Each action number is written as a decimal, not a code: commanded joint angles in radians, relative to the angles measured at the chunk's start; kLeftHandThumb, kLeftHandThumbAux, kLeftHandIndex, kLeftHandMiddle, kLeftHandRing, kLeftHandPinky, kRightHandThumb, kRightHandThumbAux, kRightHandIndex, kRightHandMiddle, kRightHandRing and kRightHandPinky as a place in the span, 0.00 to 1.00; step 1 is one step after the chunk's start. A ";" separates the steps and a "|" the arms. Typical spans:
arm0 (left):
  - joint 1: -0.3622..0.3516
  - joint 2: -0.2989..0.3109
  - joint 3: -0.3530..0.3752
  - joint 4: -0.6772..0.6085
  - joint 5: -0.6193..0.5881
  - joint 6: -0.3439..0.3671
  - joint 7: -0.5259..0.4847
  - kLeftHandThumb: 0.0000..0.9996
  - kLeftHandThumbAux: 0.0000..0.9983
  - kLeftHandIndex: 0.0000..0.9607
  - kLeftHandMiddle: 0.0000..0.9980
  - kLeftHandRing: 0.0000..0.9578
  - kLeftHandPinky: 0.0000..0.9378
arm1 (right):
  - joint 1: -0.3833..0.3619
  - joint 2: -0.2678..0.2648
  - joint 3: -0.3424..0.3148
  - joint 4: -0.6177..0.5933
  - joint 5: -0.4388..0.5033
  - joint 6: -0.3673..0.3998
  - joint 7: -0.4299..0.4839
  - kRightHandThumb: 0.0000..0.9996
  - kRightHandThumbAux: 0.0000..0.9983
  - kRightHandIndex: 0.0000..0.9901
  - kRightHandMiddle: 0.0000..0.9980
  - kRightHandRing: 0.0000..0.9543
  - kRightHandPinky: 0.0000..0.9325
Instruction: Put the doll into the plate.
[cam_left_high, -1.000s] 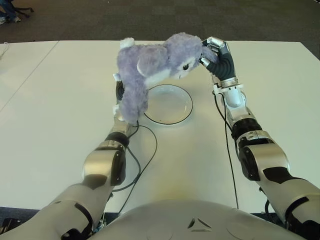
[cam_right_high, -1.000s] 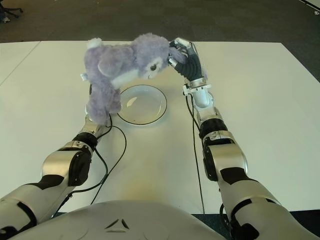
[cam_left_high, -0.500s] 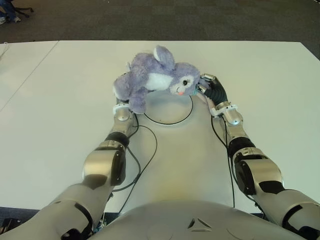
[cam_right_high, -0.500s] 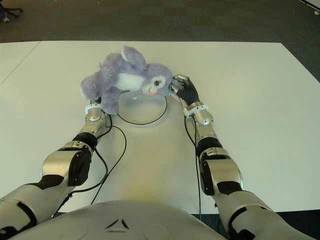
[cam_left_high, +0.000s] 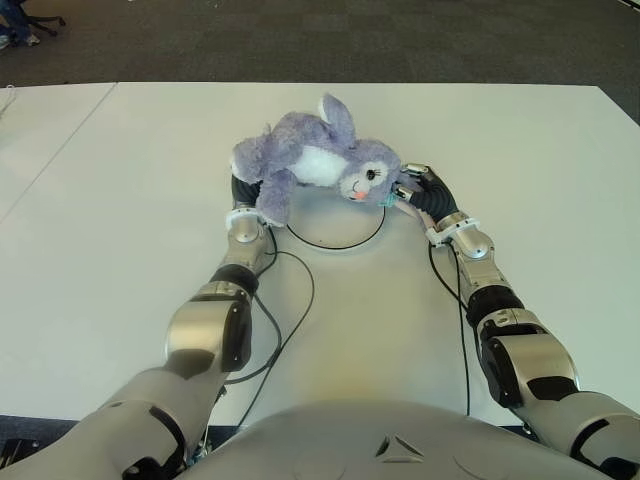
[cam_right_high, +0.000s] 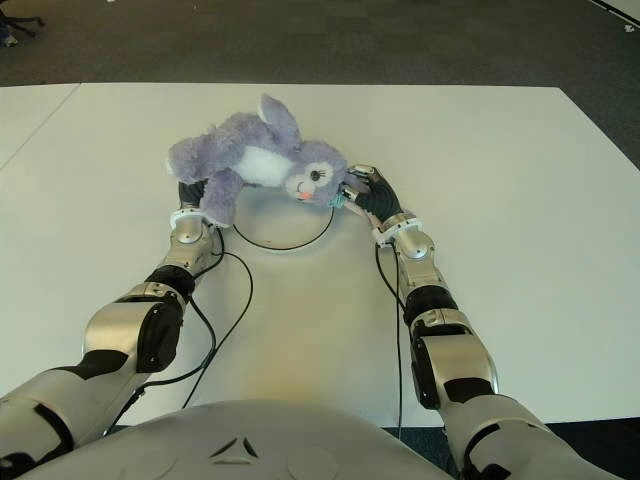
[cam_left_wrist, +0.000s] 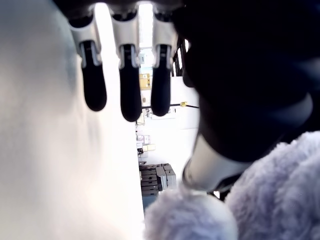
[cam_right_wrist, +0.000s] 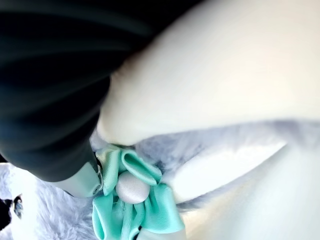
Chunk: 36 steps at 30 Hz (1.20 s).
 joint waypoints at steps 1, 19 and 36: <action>0.177 -0.054 -0.001 0.119 -0.001 0.110 0.007 0.17 0.90 0.24 0.34 0.38 0.42 | 0.069 -0.007 0.055 0.062 -0.088 0.117 -0.041 0.69 0.72 0.44 0.86 0.91 0.93; 0.184 -0.057 -0.003 0.120 0.003 0.096 0.010 0.24 0.91 0.24 0.36 0.39 0.42 | 0.024 -0.016 0.089 0.150 -0.103 0.122 -0.099 0.69 0.72 0.44 0.86 0.91 0.92; 0.181 -0.059 -0.001 0.118 -0.002 0.101 0.003 0.23 0.91 0.25 0.35 0.40 0.43 | -0.034 -0.042 0.016 0.181 0.031 -0.046 0.047 0.68 0.73 0.44 0.86 0.90 0.90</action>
